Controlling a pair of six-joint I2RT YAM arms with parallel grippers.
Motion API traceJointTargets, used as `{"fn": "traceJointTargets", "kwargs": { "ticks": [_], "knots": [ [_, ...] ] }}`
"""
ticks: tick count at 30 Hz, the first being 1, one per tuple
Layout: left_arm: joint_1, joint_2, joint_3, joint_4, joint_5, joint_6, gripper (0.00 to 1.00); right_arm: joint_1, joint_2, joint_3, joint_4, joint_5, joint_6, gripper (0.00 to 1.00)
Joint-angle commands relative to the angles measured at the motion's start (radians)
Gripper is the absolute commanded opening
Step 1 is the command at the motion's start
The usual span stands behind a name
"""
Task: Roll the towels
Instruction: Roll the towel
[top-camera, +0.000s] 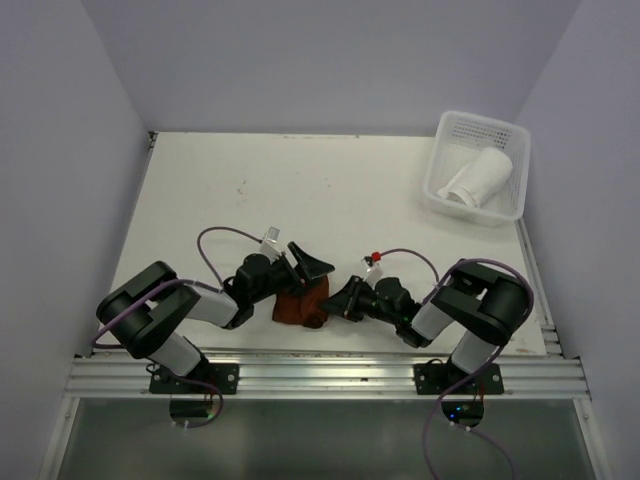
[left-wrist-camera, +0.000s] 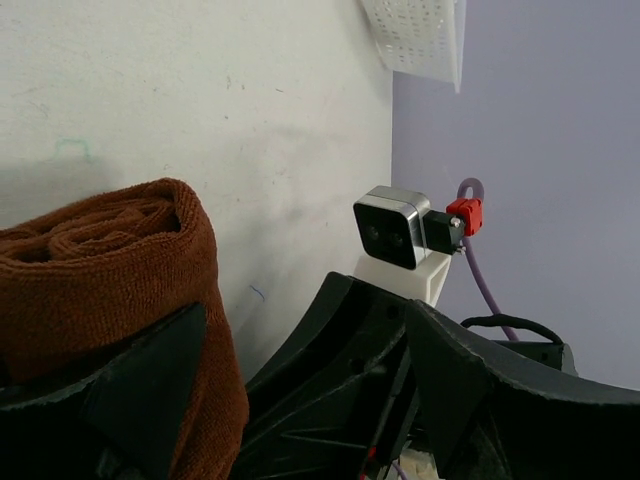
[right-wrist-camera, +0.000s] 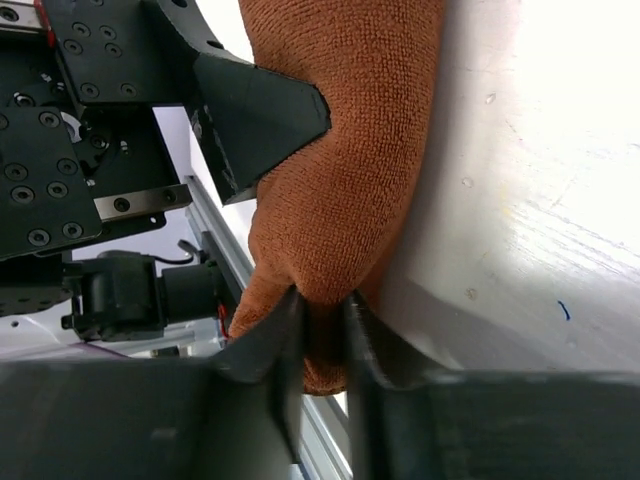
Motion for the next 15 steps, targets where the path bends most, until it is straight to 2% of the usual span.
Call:
{"fn": "traceJointTargets", "kwargs": {
  "ticks": [1,2,3,6,9,10,12,13,15],
  "knots": [
    [0.003,-0.013,-0.016,-0.04,-0.031,0.042,0.86,-0.001,0.045,0.008,0.168,-0.032,0.049,0.15],
    [0.003,-0.016,-0.016,-0.04,-0.031,0.042,0.86,-0.001,0.051,0.01,0.171,-0.035,0.049,0.07],
    [0.003,-0.02,-0.016,-0.042,-0.031,0.045,0.86,-0.001,0.05,0.01,0.168,-0.035,0.047,0.03],
    [0.006,-0.038,-0.001,-0.077,-0.032,0.073,0.86,-0.001,0.018,0.02,0.089,-0.032,0.021,0.0],
    [0.009,-0.079,0.03,-0.149,-0.051,0.115,0.87,-0.001,-0.114,0.071,-0.201,-0.006,-0.068,0.0],
    [0.012,-0.105,0.041,-0.169,-0.057,0.137,0.88,0.007,-0.212,0.097,-0.452,0.041,-0.139,0.0],
    [0.014,-0.135,0.055,-0.228,-0.077,0.158,0.88,0.022,-0.313,0.195,-0.723,0.132,-0.221,0.0],
    [0.015,-0.157,0.068,-0.247,-0.082,0.175,0.89,0.025,-0.344,0.224,-0.93,0.202,-0.283,0.0],
    [0.017,-0.184,0.081,-0.285,-0.089,0.191,0.9,0.025,-0.393,0.299,-1.066,0.241,-0.33,0.0]
  ]
}}
